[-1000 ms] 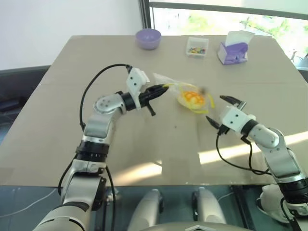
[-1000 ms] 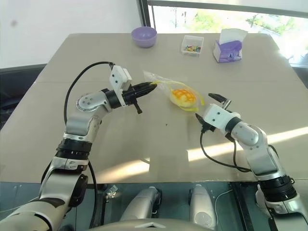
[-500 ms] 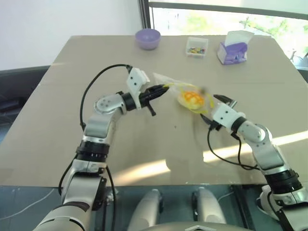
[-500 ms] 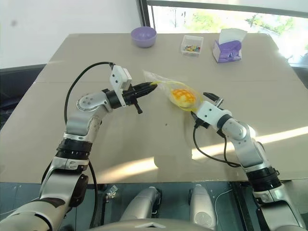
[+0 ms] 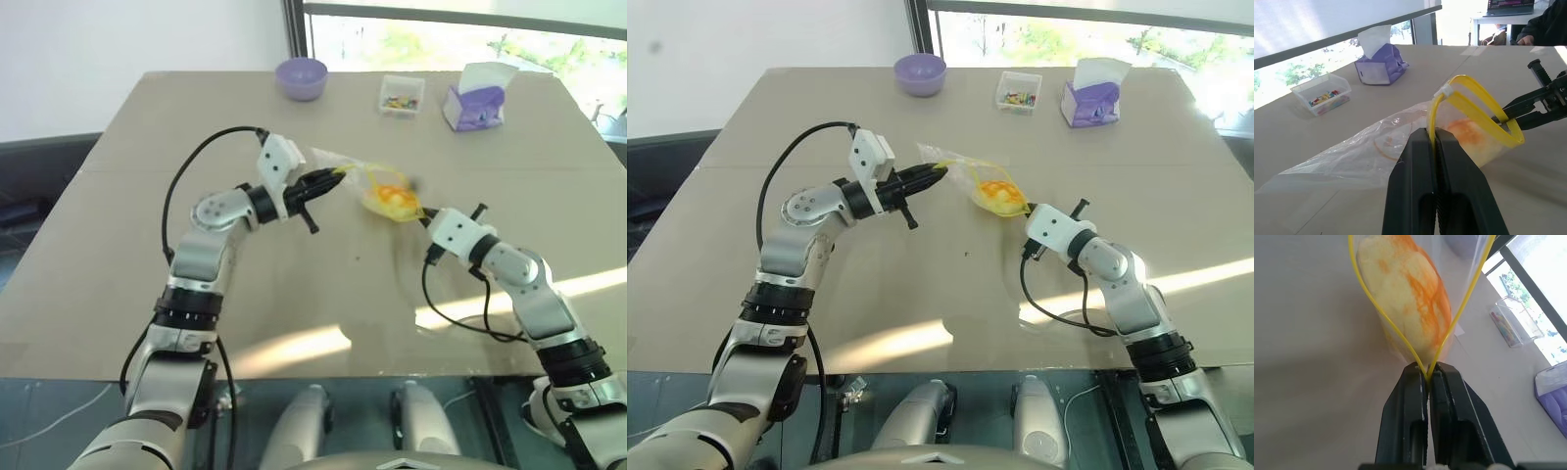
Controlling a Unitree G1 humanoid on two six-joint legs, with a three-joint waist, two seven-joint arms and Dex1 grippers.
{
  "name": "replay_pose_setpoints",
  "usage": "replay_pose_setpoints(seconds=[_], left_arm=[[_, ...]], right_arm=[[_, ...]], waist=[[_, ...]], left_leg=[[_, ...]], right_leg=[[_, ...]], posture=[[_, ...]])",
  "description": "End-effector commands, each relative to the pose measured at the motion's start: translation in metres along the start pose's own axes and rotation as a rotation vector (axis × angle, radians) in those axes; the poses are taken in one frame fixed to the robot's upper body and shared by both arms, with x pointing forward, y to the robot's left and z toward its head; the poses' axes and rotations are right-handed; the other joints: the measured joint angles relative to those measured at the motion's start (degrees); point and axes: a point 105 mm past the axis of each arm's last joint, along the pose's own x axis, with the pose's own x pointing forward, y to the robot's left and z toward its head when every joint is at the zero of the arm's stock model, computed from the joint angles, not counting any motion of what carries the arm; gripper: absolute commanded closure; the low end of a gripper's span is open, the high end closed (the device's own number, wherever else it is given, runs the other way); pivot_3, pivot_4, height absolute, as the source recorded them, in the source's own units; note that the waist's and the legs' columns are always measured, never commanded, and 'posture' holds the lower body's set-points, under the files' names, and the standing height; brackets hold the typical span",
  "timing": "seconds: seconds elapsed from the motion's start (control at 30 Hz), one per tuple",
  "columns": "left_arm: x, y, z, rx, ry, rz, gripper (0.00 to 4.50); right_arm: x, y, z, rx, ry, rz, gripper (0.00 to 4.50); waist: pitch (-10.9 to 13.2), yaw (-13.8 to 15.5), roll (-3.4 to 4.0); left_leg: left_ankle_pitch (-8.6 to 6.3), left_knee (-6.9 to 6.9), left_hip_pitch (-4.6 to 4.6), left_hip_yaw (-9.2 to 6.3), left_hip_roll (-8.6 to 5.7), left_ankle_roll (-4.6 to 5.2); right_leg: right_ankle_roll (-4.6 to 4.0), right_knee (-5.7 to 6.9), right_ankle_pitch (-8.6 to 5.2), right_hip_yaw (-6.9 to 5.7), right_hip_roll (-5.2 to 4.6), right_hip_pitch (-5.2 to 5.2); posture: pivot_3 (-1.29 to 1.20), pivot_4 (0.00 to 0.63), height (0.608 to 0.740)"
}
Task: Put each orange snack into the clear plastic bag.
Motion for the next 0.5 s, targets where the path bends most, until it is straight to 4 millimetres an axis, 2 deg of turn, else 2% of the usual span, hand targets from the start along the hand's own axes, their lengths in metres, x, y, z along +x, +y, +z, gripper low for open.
replay_pose_setpoints(seconds=[0.03, 0.13, 0.2, 0.37, 0.5], left_arm=[[-0.003, 0.006, 0.025, 0.022, -0.091, 0.018, 4.50], [-0.009, 0.015, 0.039, -0.085, -0.173, 0.026, 4.50], [-0.013, 0.020, 0.042, -0.139, -0.193, 0.025, 4.50], [-0.020, 0.005, 0.049, -0.234, -0.211, -0.091, 4.50], [-0.021, -0.006, 0.057, -0.310, -0.238, -0.154, 4.50]], right_arm=[[-0.019, -0.038, 0.019, -0.082, -0.048, -0.064, 4.26], [-0.037, -0.063, 0.027, -0.110, -0.038, -0.064, 4.26], [-0.048, -0.071, 0.035, -0.110, -0.038, -0.008, 4.26], [-0.066, -0.073, 0.050, -0.077, -0.043, 0.115, 4.26], [-0.068, -0.074, 0.054, -0.064, -0.050, 0.131, 4.26]], waist=[[0.0, 0.1, 0.01], [0.0, 0.1, 0.00], [0.0, 0.1, -0.01], [0.0, -0.1, -0.02], [0.0, 0.0, -0.02]], left_leg=[[0.00, 0.00, 0.00, 0.00, 0.00, 0.00], [0.00, 0.01, -0.01, 0.00, -0.01, 0.01], [-0.01, 0.01, -0.02, 0.00, 0.00, 0.01], [-0.03, 0.00, 0.00, 0.01, 0.03, 0.05], [-0.03, 0.03, -0.01, 0.01, 0.03, 0.05]], right_leg=[[0.00, -0.01, 0.00, 0.00, 0.00, 0.00], [0.02, -0.03, 0.01, 0.00, 0.00, 0.02], [0.03, -0.03, 0.01, 0.00, 0.00, 0.01], [0.03, -0.06, 0.01, -0.01, 0.02, 0.05], [0.04, -0.06, 0.02, 0.00, 0.00, 0.05]], posture=[[0.00, 0.150, 0.740], [0.00, 0.150, 0.740], [0.00, 0.150, 0.740], [0.00, 0.150, 0.740], [0.00, 0.150, 0.740]])
